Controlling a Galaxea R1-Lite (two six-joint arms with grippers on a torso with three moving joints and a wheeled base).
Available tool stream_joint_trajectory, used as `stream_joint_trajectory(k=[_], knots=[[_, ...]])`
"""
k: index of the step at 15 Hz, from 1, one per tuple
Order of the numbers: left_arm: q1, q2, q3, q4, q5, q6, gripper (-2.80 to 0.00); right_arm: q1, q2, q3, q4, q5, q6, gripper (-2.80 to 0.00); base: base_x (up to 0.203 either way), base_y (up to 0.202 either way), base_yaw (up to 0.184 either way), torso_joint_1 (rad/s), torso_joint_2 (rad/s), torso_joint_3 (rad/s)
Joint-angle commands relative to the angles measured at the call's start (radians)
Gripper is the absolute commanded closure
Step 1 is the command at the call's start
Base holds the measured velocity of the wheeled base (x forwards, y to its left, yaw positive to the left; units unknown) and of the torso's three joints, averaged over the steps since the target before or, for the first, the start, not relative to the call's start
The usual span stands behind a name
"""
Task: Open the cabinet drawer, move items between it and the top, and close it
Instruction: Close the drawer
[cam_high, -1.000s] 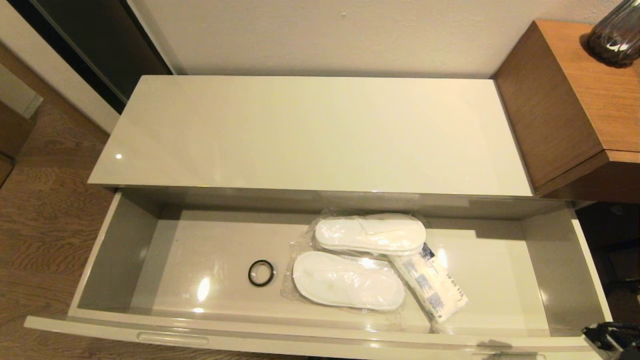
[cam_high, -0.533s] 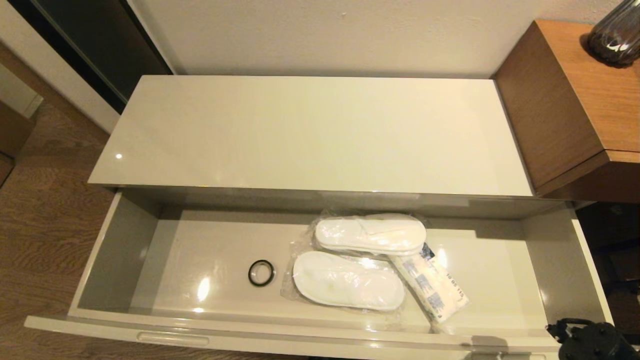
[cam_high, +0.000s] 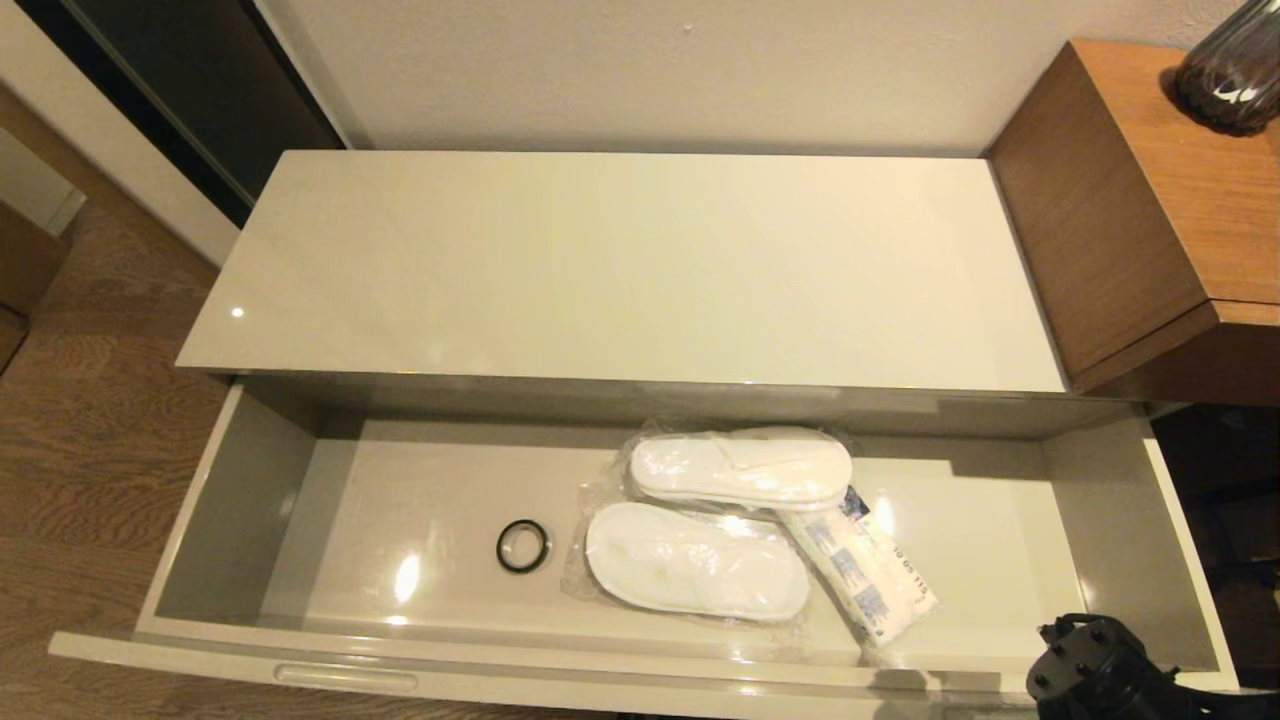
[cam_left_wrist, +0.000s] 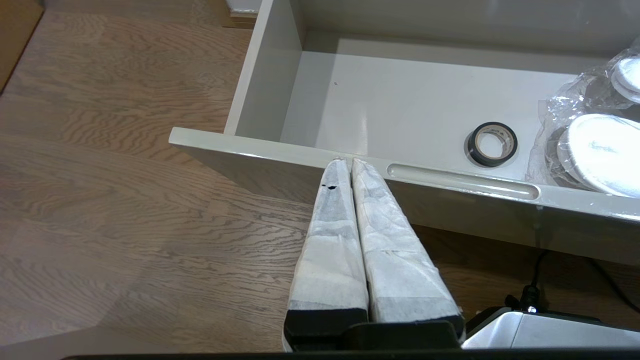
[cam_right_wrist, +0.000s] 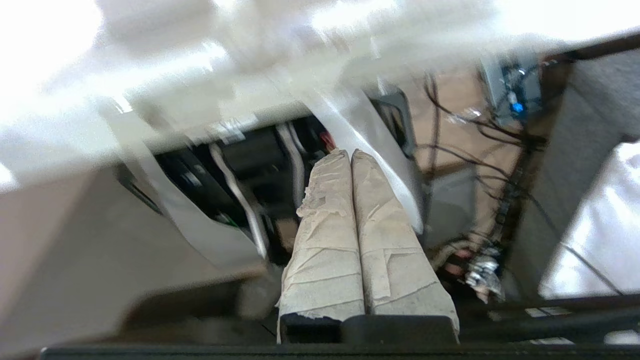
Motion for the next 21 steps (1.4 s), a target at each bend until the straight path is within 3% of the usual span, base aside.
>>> stream_joint_trajectory(k=[1,10,16,21], knots=[[0.000,-0.039,0.002,0.001,0.000,0.000,0.00,-0.005,0.041,-0.031,-0.001,-0.016,0.026,0.00,0.000,0.000,0.000,0.000,0.00,0.000],[0.000,-0.039,0.002,0.000,0.000,0.000,0.00,-0.099,0.135,-0.281,0.036,-0.027,0.011,0.00,0.000,0.000,0.000,0.000,0.00,0.000],[0.000,-0.039,0.002,0.000,0.000,0.002,0.00,-0.153,0.114,-0.649,0.281,-0.028,-0.045,0.00,0.000,0.000,0.000,0.000,0.00,0.000],[0.000,-0.039,0.002,0.000,0.000,0.002,0.00,-0.252,0.075,-0.808,0.405,-0.027,-0.119,0.00,0.000,0.000,0.000,0.000,0.00,0.000]])
